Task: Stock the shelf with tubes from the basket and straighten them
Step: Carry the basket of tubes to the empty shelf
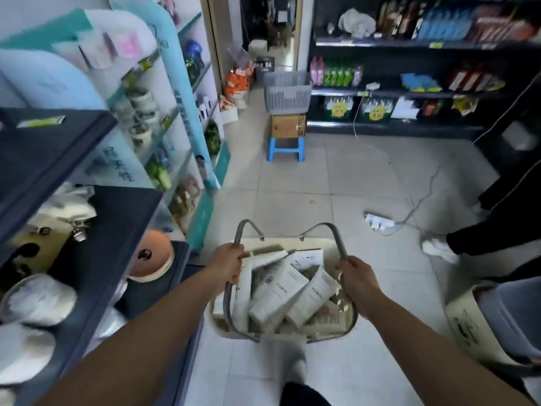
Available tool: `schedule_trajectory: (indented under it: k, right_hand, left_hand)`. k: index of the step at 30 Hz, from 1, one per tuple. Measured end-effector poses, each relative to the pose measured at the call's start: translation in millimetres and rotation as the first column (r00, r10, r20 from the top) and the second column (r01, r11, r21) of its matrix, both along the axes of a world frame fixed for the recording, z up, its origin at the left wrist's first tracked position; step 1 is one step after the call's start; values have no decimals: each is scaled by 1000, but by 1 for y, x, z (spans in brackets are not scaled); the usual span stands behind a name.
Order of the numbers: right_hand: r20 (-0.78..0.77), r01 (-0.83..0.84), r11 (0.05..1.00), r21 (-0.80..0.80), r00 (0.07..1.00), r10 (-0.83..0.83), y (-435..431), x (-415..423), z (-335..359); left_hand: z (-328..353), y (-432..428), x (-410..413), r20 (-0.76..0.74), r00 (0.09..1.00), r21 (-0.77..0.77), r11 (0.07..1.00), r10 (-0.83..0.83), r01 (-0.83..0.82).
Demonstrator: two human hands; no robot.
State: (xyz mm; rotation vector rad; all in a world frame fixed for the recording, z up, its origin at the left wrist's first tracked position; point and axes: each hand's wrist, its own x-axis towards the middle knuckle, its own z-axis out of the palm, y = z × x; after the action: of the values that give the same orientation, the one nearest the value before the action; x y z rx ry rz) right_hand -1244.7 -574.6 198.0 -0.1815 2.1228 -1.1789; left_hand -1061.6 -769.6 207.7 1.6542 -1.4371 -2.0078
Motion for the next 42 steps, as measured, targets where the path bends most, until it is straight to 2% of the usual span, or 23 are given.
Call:
schedule_trajectory:
  k: [6, 14, 23, 31, 36, 42]
  right_hand:
    - [13, -2, 998, -58, 1000, 2, -48, -95, 22]
    - [-22, 97, 989, -109, 995, -100, -118, -199, 41]
    - [160, 345, 925, -157, 934, -321, -223, -314, 37]
    - [220, 437, 881, -180, 891, -397, -314, -415, 57]
    - [209, 424, 873, -241, 901, -380, -361, -489, 69]
    - [156, 323, 918, -230, 943, -293, -414, -601, 62]
  left_hand:
    - [21, -42, -89, -46, 999, -51, 999, 0, -2]
    - [30, -118, -202, -104, 994, -41, 999, -32, 28]
    - [19, -242, -345, -99, 979, -70, 982, -180, 174]
    - [49, -346, -470, -104, 959, -149, 958, -262, 246]
    - [58, -394, -543, -104, 954, -172, 950, -280, 260]
    - [44, -441, -640, -97, 970, -170, 964, -221, 203]
